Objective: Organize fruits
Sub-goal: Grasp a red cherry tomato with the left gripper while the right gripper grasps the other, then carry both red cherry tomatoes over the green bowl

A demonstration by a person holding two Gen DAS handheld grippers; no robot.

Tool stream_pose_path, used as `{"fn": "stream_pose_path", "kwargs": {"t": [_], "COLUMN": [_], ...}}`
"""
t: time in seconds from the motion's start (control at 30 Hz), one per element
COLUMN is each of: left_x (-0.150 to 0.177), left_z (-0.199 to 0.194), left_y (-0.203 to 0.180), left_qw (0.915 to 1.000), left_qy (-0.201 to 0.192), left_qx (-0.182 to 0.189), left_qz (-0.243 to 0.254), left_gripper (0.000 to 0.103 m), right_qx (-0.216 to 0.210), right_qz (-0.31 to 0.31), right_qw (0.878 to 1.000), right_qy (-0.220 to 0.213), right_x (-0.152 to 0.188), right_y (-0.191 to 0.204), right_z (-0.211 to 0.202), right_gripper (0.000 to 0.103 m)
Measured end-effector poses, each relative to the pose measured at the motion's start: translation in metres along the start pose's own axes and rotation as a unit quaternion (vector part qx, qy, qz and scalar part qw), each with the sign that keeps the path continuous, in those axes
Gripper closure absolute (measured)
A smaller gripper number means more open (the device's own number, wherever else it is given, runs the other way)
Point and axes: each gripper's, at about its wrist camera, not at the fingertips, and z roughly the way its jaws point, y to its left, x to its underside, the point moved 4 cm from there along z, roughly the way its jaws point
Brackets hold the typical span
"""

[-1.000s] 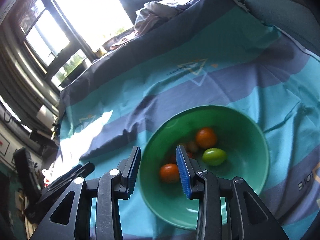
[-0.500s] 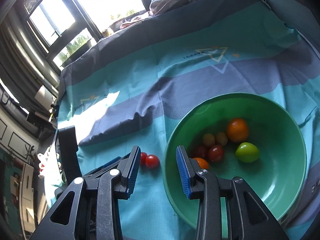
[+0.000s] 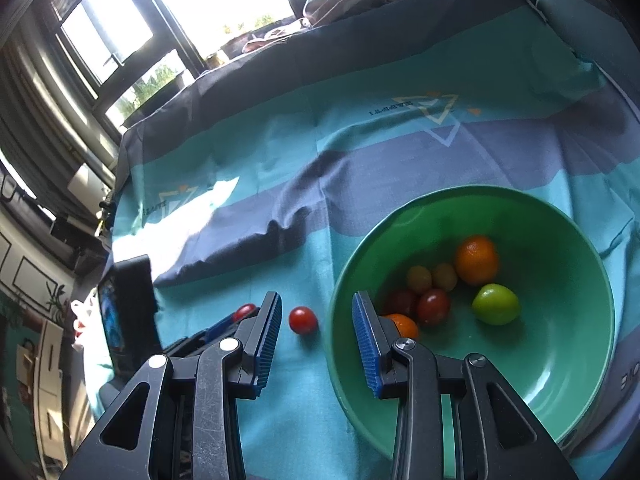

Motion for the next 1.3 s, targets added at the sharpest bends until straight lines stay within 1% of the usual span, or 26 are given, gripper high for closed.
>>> {"fn": "stream_pose_path", "kwargs": {"t": [0.13, 0.17, 0.2, 0.27, 0.3, 0.37, 0.43, 0.6, 0.73, 0.8, 0.9, 1.0, 1.1, 1.17, 1.23, 1.27, 1.3], "left_x": [0.003, 0.005, 0.008, 0.01, 0.012, 0.014, 0.015, 0.016, 0.017, 0.017, 0.017, 0.018, 0.018, 0.018, 0.018, 0.019, 0.019], "left_z": [-0.04, -0.048, -0.056, -0.057, -0.059, -0.059, -0.061, -0.064, -0.065, -0.067, -0.068, -0.068, -0.069, -0.07, -0.069, -0.069, -0.069], "left_y": [0.031, 0.039, 0.046, 0.051, 0.055, 0.06, 0.066, 0.075, 0.08, 0.08, 0.079, 0.077, 0.076, 0.075, 0.074, 0.073, 0.072], "left_qw": [0.999, 0.9985, 0.998, 0.9969, 0.9964, 0.9961, 0.9958, 0.9951, 0.9952, 0.9952, 0.9953, 0.9954, 0.9954, 0.9955, 0.9955, 0.9955, 0.9956], "left_qy": [-0.024, -0.033, -0.042, -0.057, -0.063, -0.066, -0.067, -0.071, -0.068, -0.069, -0.071, -0.071, -0.073, -0.074, -0.074, -0.074, -0.074], "left_qx": [0.012, 0.01, 0.001, -0.028, -0.036, -0.035, -0.031, -0.041, -0.038, -0.036, -0.032, -0.031, -0.031, -0.03, -0.031, -0.032, -0.032], "left_qz": [-0.036, -0.042, -0.047, -0.046, -0.044, -0.047, -0.054, -0.055, -0.06, -0.059, -0.058, -0.056, -0.053, -0.052, -0.051, -0.049, -0.048], "left_gripper": [0.075, 0.075, 0.075, 0.075, 0.075, 0.075, 0.075, 0.075, 0.075, 0.075, 0.075, 0.075, 0.075, 0.075, 0.075, 0.075, 0.075], "right_qx": [0.006, 0.012, 0.023, 0.052, 0.069, 0.1, 0.127, 0.189, 0.229, 0.241, 0.244, 0.232, 0.203, 0.186, 0.181, 0.169, 0.149], "right_qz": [-0.031, -0.045, -0.061, -0.097, -0.11, -0.128, -0.147, -0.177, -0.199, -0.203, -0.202, -0.192, -0.175, -0.171, -0.171, -0.166, -0.159], "right_qw": [0.999, 0.999, 0.997, 0.993, 0.99, 0.984, 0.979, 0.963, 0.949, 0.945, 0.943, 0.947, 0.956, 0.96, 0.961, 0.964, 0.968], "right_qy": [0.019, 0.027, 0.034, 0.051, 0.059, 0.069, 0.069, 0.077, 0.085, 0.088, 0.097, 0.114, 0.122, 0.122, 0.119, 0.12, 0.126], "right_x": [0.003, 0.004, 0.006, 0.012, 0.014, 0.019, 0.022, 0.029, 0.034, 0.034, 0.033, 0.034, 0.034, 0.034, 0.035, 0.037, 0.038], "right_y": [0.019, 0.026, 0.034, 0.047, 0.051, 0.057, 0.063, 0.069, 0.07, 0.07, 0.068, 0.065, 0.062, 0.062, 0.063, 0.063, 0.064], "right_z": [0.014, 0.02, 0.027, 0.044, 0.052, 0.065, 0.074, 0.094, 0.109, 0.113, 0.119, 0.125, 0.124, 0.125, 0.125, 0.125, 0.125], "right_gripper": [0.066, 0.066, 0.066, 0.066, 0.066, 0.066, 0.066, 0.066, 0.066, 0.066, 0.066, 0.066, 0.07, 0.075, 0.075, 0.075, 0.075]}}
